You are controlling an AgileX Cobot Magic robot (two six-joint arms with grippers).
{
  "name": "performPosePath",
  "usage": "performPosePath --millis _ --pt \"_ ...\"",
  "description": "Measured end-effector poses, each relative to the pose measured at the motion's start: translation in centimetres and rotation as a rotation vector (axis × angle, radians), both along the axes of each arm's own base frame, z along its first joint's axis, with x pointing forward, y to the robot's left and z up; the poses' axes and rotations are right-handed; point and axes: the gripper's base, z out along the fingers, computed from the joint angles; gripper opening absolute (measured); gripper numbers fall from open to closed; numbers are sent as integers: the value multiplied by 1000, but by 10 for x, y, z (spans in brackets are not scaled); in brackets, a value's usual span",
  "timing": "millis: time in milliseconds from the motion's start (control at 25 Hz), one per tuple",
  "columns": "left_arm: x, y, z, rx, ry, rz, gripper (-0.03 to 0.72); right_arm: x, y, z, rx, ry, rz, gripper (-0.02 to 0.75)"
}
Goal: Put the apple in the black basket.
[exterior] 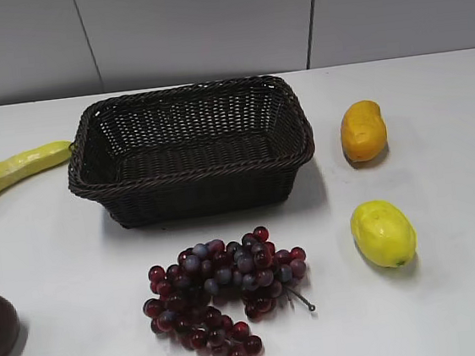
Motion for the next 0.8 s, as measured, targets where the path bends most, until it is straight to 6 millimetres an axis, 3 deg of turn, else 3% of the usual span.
performPosePath --millis 400,800 --pt "70 -7 7 10 269 -2 594 0 0 0 0 -1 0 571" --pt "128 -16 -34 30 454 -17 603 0 0 0 0 0 0 571"
